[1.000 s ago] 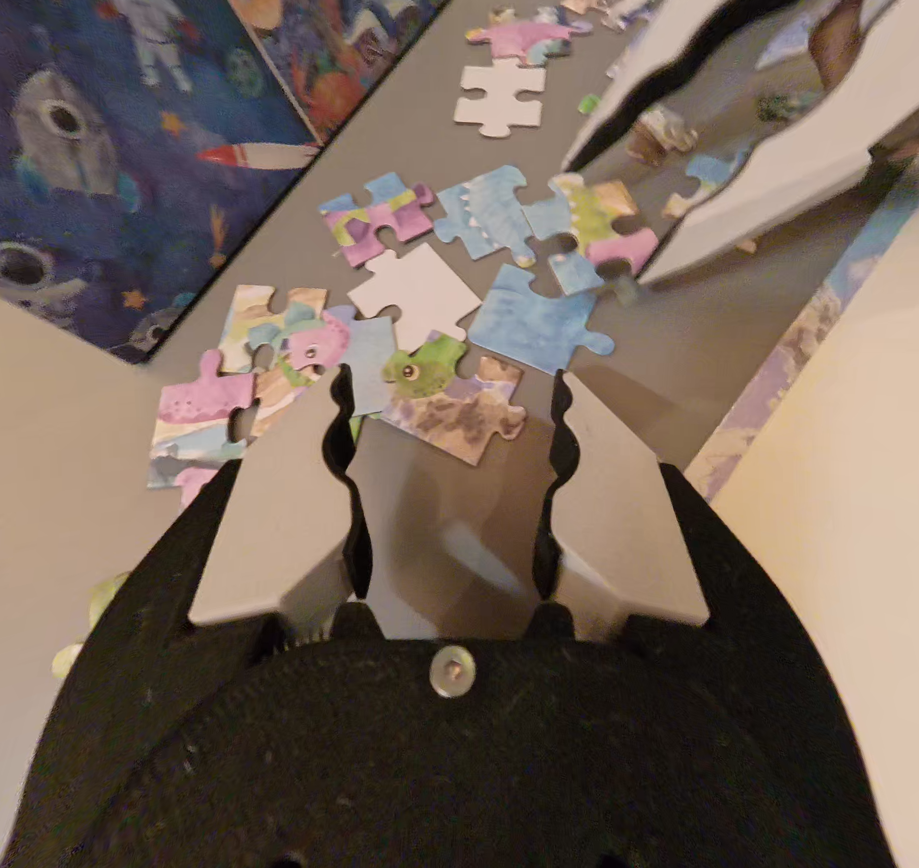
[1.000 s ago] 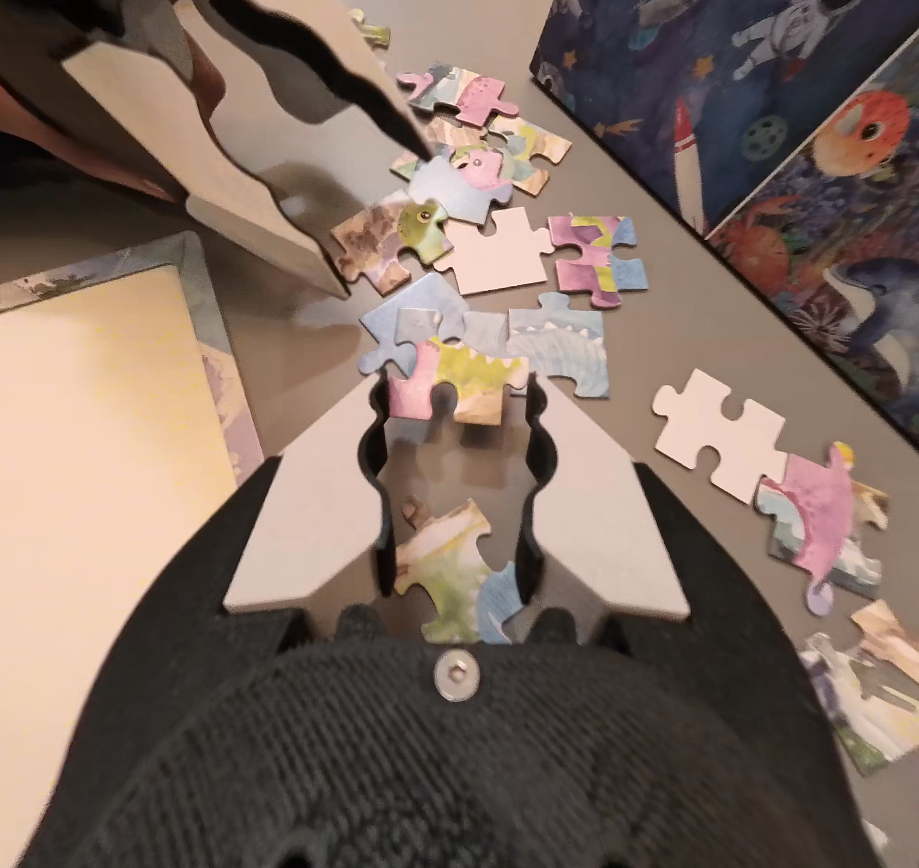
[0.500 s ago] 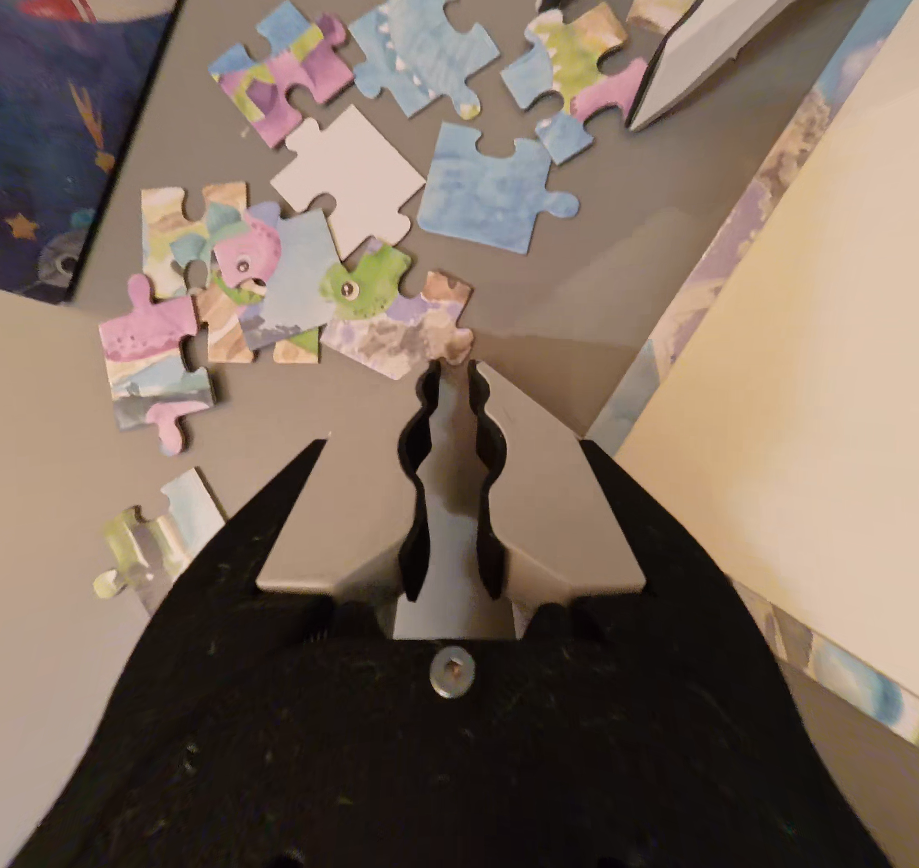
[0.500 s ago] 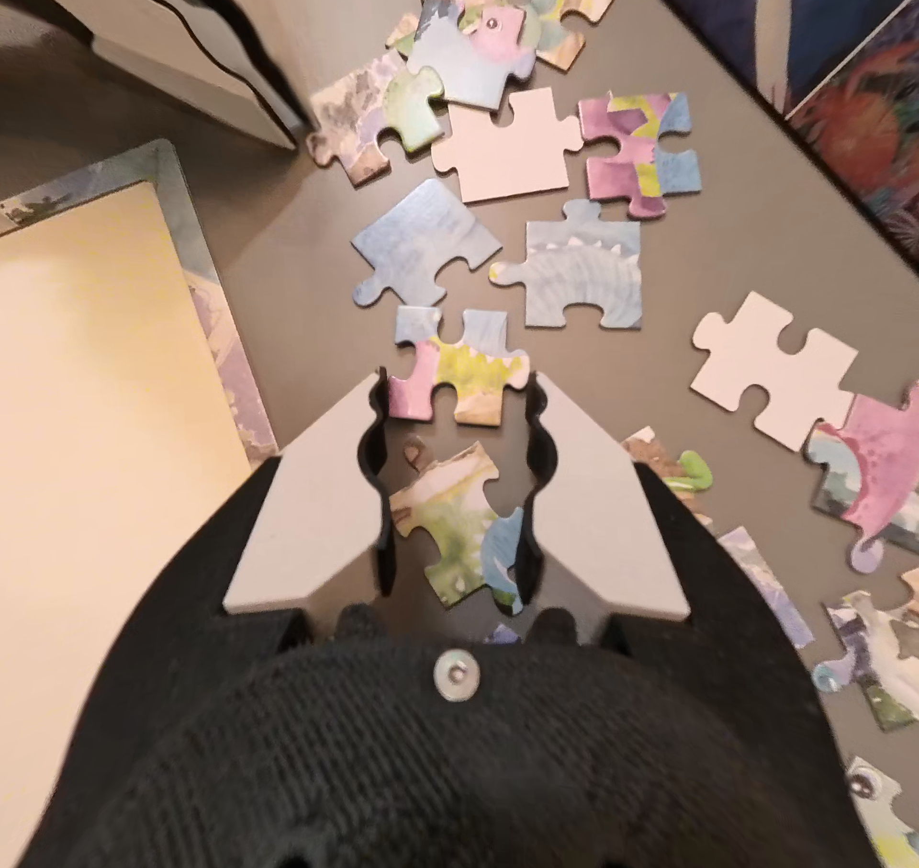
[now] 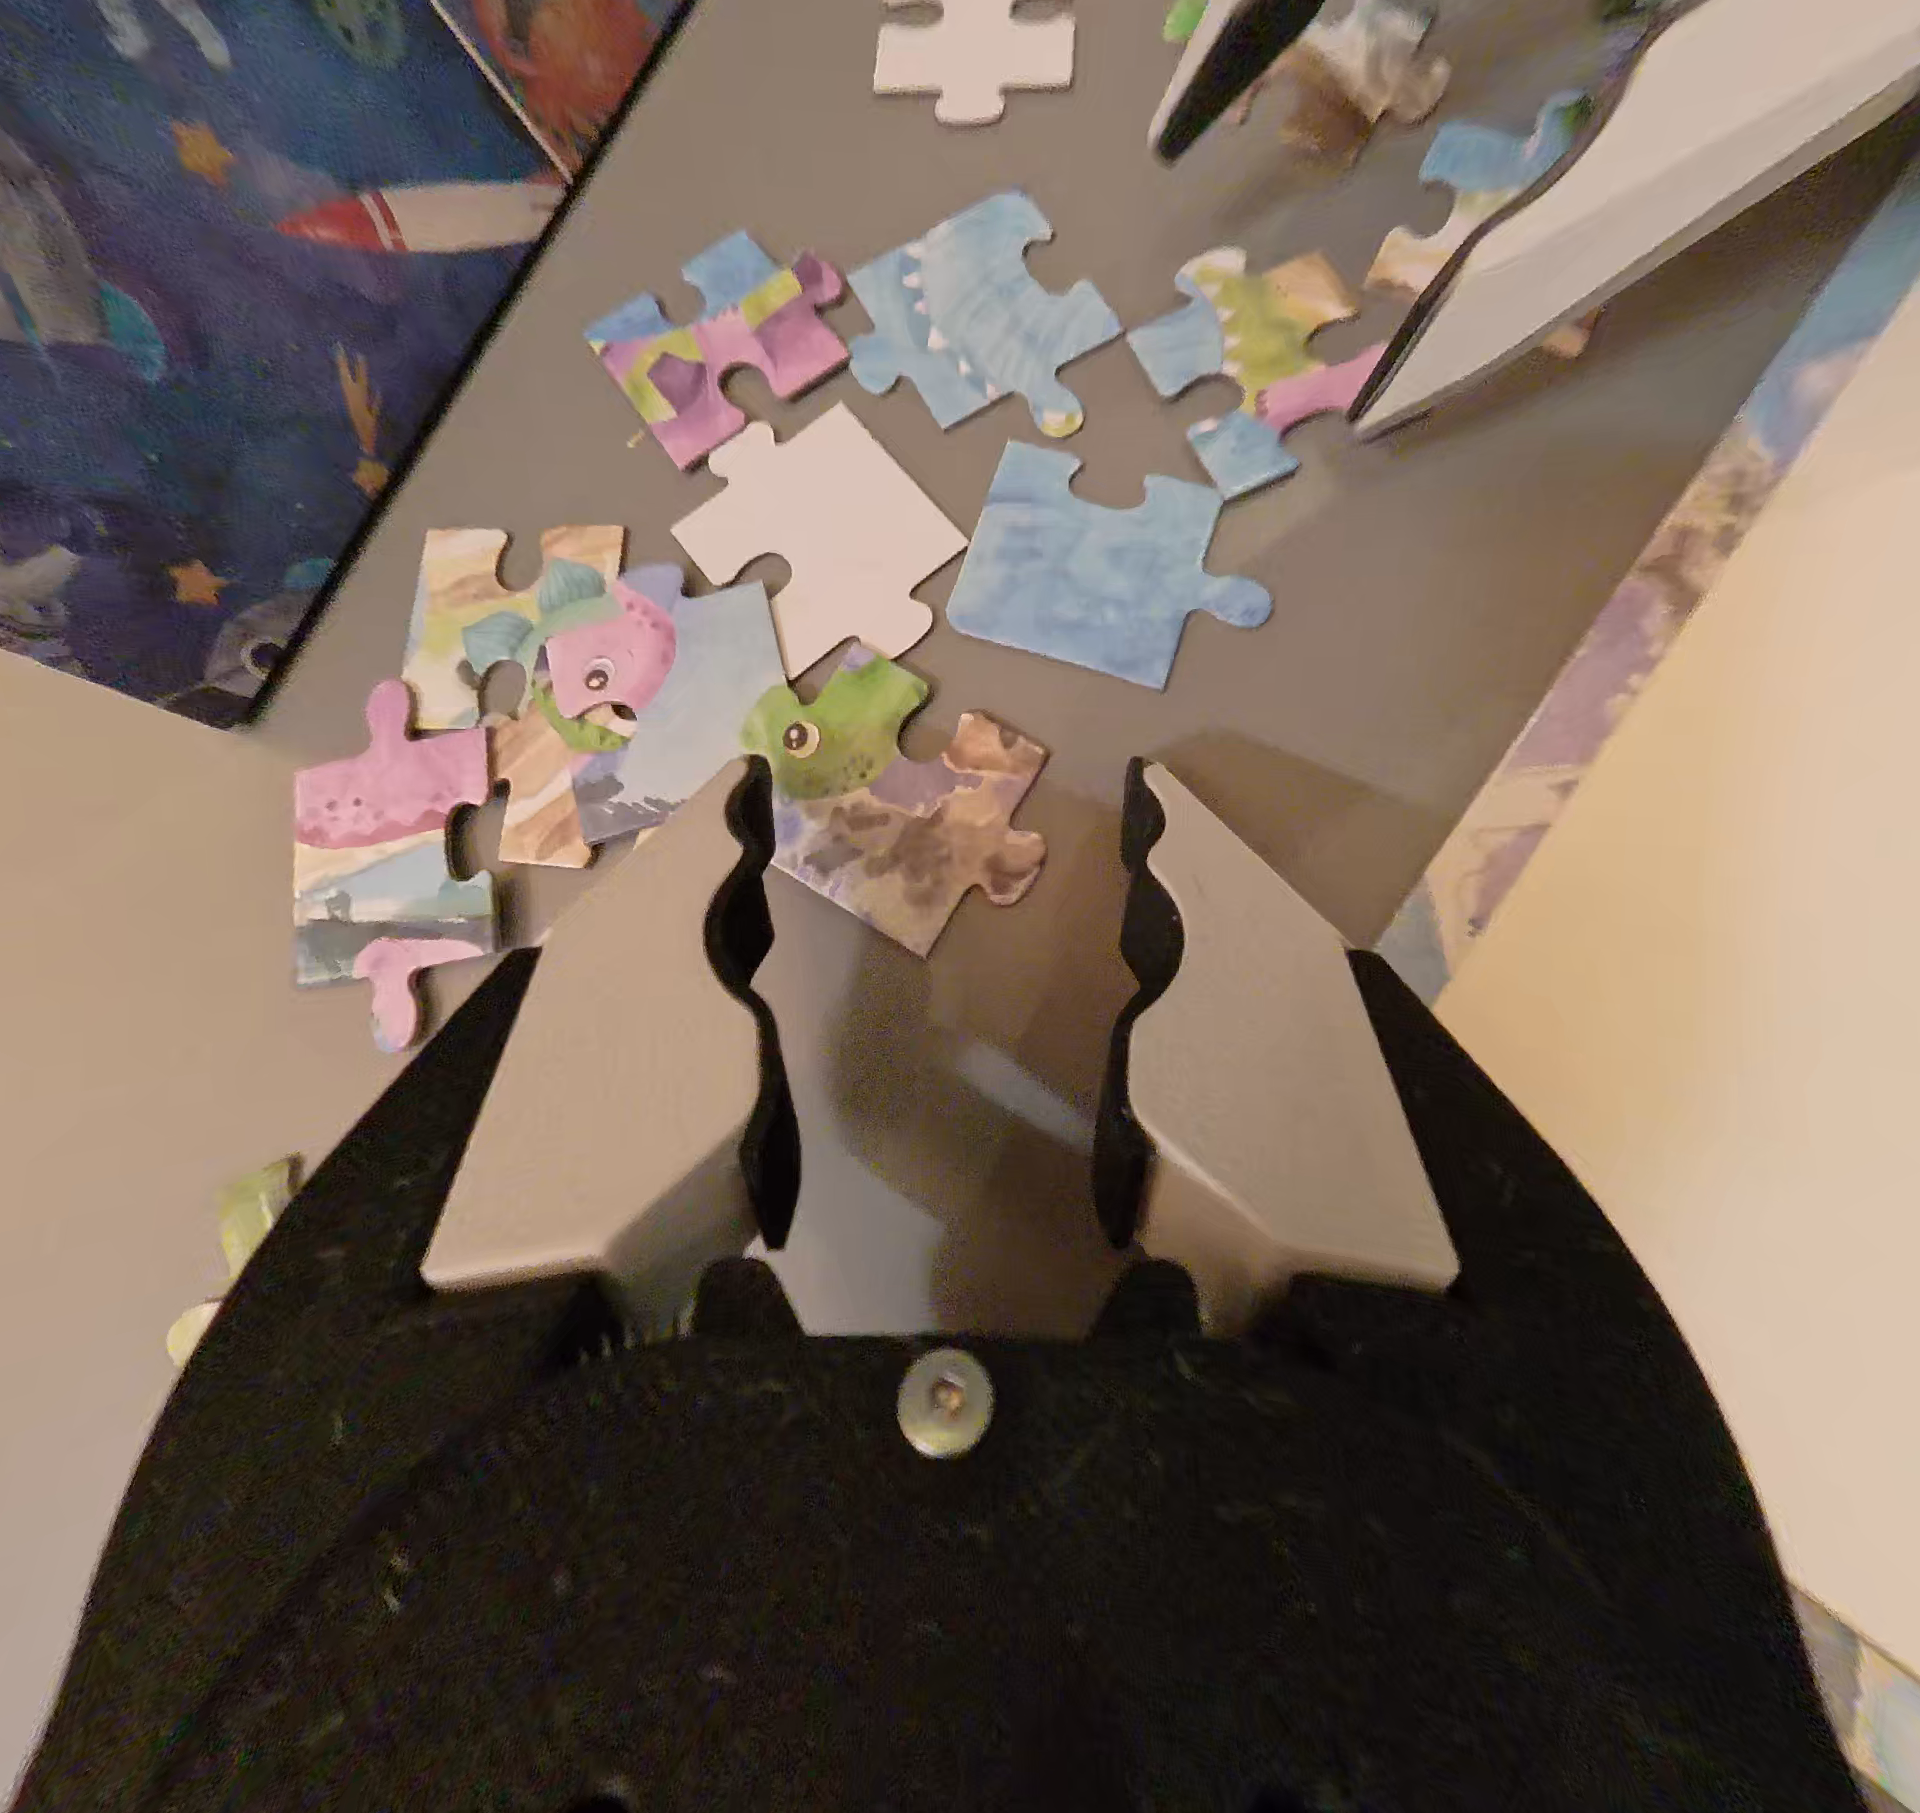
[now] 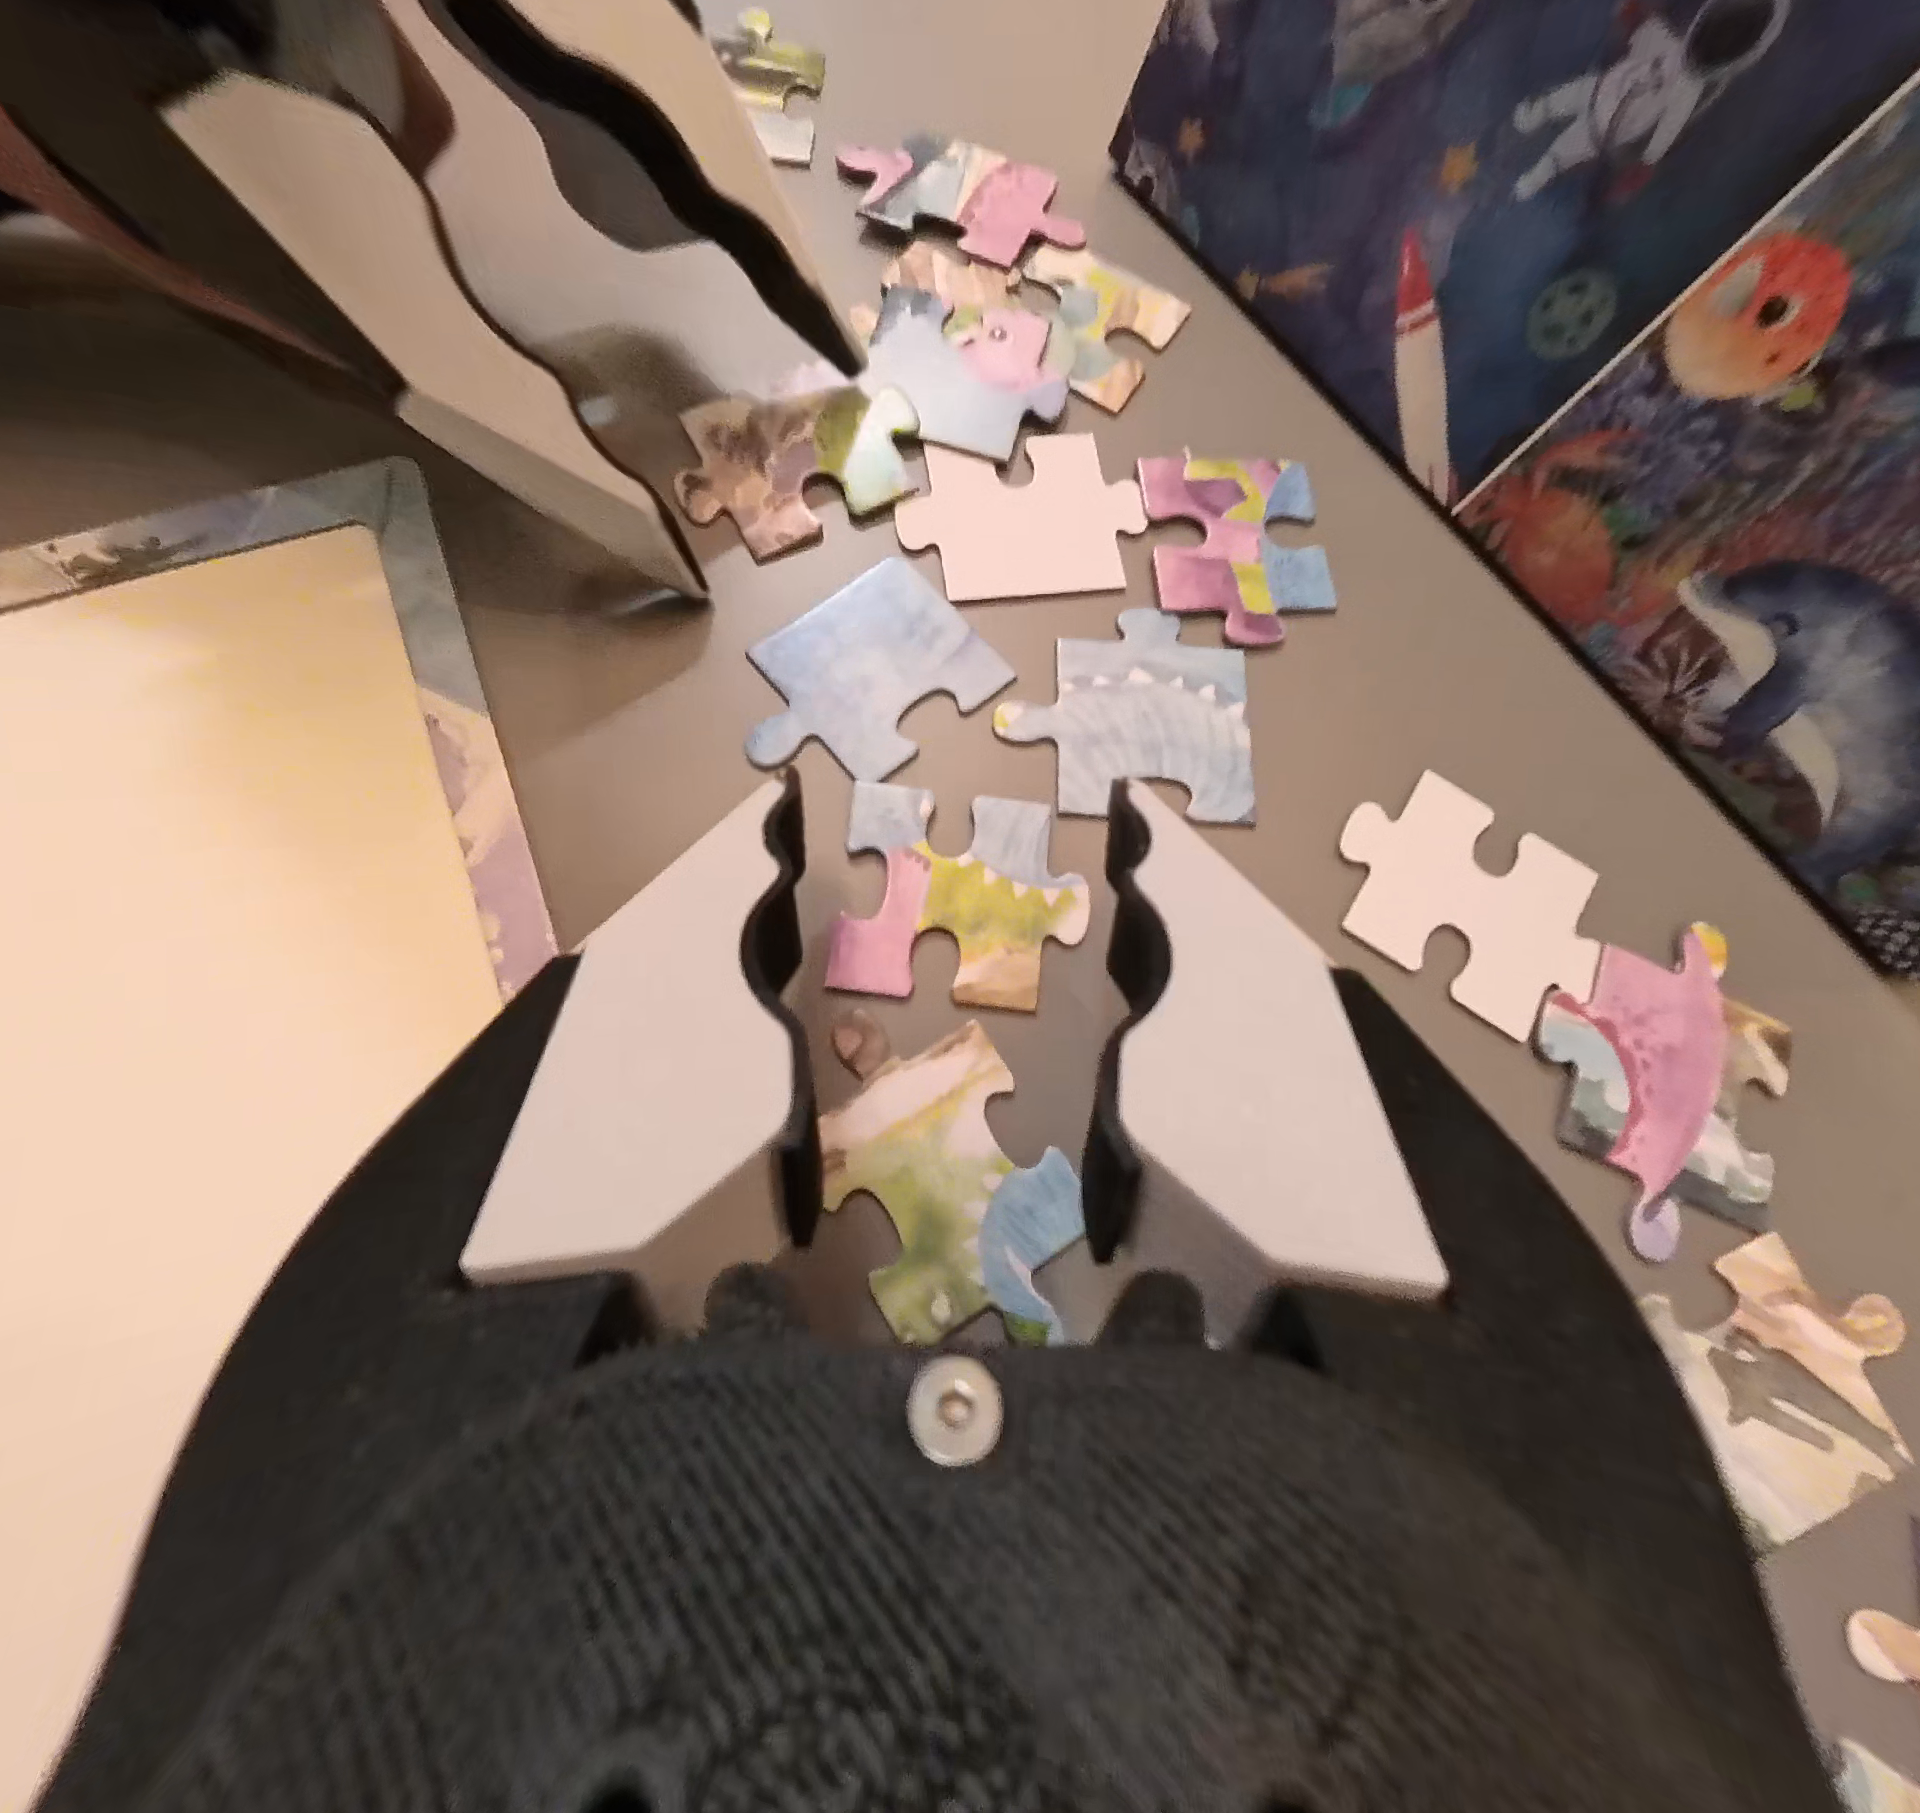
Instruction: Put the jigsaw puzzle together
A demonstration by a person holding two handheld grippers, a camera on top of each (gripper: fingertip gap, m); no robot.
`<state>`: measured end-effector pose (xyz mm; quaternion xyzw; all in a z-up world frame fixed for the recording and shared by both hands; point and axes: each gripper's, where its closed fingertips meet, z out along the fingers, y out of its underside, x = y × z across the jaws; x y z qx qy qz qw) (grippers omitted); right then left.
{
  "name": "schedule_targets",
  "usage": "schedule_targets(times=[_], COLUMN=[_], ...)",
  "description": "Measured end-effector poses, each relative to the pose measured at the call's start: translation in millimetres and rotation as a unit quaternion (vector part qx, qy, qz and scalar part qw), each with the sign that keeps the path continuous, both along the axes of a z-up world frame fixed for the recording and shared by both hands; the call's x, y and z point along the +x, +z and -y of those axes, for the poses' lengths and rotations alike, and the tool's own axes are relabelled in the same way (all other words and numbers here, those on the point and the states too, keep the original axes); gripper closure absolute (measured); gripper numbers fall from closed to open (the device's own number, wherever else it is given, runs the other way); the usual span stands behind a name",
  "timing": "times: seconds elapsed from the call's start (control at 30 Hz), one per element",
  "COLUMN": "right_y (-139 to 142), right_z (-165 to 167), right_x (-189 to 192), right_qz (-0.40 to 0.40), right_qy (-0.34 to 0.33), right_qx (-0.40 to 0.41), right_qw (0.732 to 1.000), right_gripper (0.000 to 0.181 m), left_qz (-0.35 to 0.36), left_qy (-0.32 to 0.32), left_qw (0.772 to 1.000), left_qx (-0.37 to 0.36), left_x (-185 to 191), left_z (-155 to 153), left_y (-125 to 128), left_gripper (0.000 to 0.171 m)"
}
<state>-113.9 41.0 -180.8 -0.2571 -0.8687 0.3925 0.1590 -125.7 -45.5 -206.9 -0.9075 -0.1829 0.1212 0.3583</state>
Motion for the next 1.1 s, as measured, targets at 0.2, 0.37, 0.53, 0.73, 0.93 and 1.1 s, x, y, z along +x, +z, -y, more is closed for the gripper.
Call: schedule_targets(times=[0.2,0.37,0.53,0.73,0.93,1.1], right_y=[1.0,-3.5,-3.1,-4.8,-4.2,-2.4], right_z=[3.9,1.8,0.6,0.3,1.9,3.9], right_x=[-0.5,-1.8,-2.2,-2.2,-1.1,0.4], right_qz=[-0.011,-0.011,-0.016,-0.02,-0.024,-0.031], right_qy=[0.002,0.0,-0.001,0.0,0.003,0.006], right_qx=[-0.002,0.01,0.015,0.024,0.028,0.033], right_qw=[1.0,1.0,1.0,1.0,0.999,0.999], right_gripper=[0.128,0.129,0.13,0.131,0.132,0.132], left_qz=[0.021,0.044,0.075,0.102,0.032,0.035], left_qy=[0.019,0.002,-0.014,0.005,0.06,0.113], left_qw=[0.999,0.999,0.995,0.992,0.998,0.993], left_qx=[0.019,-0.019,-0.061,-0.076,0.013,0.011], left_x=[-7.7,1.5,12.3,12.3,-19.1,-29.1], left_z=[4.8,19.6,40.7,65.2,43.1,25.6], left_y=[-3.5,-3.9,-4.9,-4.1,15.7,-4.7], left_gripper=[0.111,0.12,0.12,0.121,0.094,0.091])
